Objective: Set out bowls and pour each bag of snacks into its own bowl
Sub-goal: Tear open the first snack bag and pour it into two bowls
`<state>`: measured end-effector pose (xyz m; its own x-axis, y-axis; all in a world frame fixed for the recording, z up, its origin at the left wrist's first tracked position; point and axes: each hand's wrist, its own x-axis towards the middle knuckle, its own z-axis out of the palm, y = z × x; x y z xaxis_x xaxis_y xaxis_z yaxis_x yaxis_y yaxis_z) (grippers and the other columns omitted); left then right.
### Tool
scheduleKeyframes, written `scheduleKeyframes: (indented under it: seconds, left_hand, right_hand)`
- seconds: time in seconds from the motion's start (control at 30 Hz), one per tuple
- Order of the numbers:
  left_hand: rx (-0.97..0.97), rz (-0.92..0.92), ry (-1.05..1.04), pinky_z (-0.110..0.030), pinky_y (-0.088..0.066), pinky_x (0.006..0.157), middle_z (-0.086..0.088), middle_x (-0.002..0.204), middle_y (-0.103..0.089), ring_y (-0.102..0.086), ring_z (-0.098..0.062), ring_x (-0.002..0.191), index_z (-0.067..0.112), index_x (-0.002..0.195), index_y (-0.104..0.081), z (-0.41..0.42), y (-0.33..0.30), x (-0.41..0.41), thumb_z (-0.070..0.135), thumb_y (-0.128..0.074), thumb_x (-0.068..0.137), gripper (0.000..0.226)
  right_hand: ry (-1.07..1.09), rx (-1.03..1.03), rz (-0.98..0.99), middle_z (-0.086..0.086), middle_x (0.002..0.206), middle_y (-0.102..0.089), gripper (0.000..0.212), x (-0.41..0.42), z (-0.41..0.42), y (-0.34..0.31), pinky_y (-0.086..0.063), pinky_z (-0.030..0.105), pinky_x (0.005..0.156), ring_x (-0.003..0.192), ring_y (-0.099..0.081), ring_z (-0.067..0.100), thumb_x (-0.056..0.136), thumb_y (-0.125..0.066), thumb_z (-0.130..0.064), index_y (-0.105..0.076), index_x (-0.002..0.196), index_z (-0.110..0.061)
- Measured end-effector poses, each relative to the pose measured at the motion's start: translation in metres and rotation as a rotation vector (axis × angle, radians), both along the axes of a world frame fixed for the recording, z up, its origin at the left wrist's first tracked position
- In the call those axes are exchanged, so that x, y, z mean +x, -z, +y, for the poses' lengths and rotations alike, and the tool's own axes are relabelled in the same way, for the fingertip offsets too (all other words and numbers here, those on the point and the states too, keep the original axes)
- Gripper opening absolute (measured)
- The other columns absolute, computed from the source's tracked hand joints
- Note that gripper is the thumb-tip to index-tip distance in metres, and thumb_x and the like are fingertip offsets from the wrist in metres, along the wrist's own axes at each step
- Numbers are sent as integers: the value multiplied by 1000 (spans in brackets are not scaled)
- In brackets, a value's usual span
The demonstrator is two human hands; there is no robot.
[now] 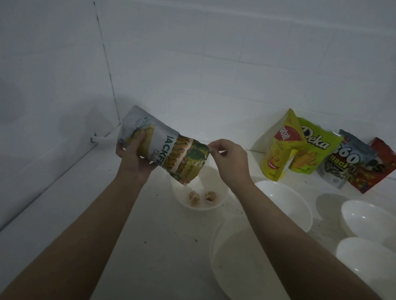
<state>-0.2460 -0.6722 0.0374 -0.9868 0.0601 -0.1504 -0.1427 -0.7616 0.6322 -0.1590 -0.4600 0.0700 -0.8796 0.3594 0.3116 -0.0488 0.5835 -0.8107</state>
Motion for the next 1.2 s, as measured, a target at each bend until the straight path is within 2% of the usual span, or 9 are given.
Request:
scheduleKeyframes:
  seconds: [0.13, 0.43, 0.53, 0.67, 0.77, 0.87, 1.0, 1.07, 1.2]
  left_hand:
    - [15, 10, 2, -62, -51, 80, -14, 141, -50, -53, -42, 124, 36, 144, -35, -3, -4, 0, 20, -87, 61, 99]
    - [25, 39, 17, -62, -52, 81, -14, 138, -53, -56, -41, 120, 37, 145, -32, 2, -8, 5, 15, -79, 75, 87]
    - [23, 42, 7, -60, -54, 80, -12, 133, -54, -57, -39, 117, 36, 145, -31, 5, -8, 8, 13, -72, 84, 77]
    - [19, 46, -7, -60, -54, 80, -12, 134, -52, -56, -38, 117, 36, 145, -29, 5, -11, 8, 11, -71, 86, 77]
    - [6, 44, -12, -63, -52, 83, -13, 136, -51, -56, -37, 118, 35, 145, -29, 4, -12, 7, 10, -72, 84, 78]
    - [13, 20, -30, -65, -50, 86, -13, 135, -51, -56, -37, 118, 34, 145, -29, 3, -11, 7, 10, -72, 83, 79]
    - [34, 5, -22, -62, -52, 83, -14, 138, -52, -56, -39, 118, 35, 145, -33, -2, -4, 7, 14, -79, 75, 86]
    - [33, 9, -11, -61, -52, 81, -14, 138, -53, -57, -40, 119, 34, 146, -34, -4, -3, 7, 17, -82, 70, 91]
    - [32, 5, -25, -57, -53, 78, -13, 136, -55, -57, -40, 118, 34, 146, -34, -6, -4, 7, 17, -80, 70, 90]
  right_hand:
    - [-6, 25, 45, -11, 85, -68, 12, -3, -1, -7, -36, 1, 59, 66, -52, -3, 94, -63, -17, -75, 93, -18]
    - [18, 20, 113, -17, 81, -64, 13, -3, -1, -8, -36, 2, 59, 66, -53, -15, 94, -62, -14, -73, 91, -18]
    - [38, 5, 146, -15, 82, -65, 13, -2, -3, -7, -38, 4, 60, 66, -55, -5, 95, -61, -13, -72, 92, -18]
    - [14, -8, 144, -16, 83, -66, 13, 0, -2, -4, -43, 9, 60, 67, -59, 5, 95, -61, -14, -72, 91, -19]
    - [2, 8, 142, -18, 81, -65, 12, 0, -1, -3, -39, 5, 59, 64, -56, -4, 94, -63, -14, -73, 90, -19]
    - [-11, -8, 124, -18, 81, -65, 12, -2, -2, -3, -40, 7, 58, 62, -55, 0, 94, -63, -15, -73, 90, -20]
    - [-21, -5, 135, -17, 83, -65, 12, -3, -6, -6, -40, 6, 59, 59, -52, 1, 94, -62, -14, -72, 90, -19]
    - [-21, 8, 151, -16, 84, -66, 12, -3, -9, -6, -39, 5, 61, 61, -52, -6, 94, -62, -13, -73, 91, -18]
    - [-27, 5, 144, -15, 84, -66, 13, -4, -10, -5, -39, 5, 60, 61, -52, -7, 95, -61, -13, -72, 91, -18]
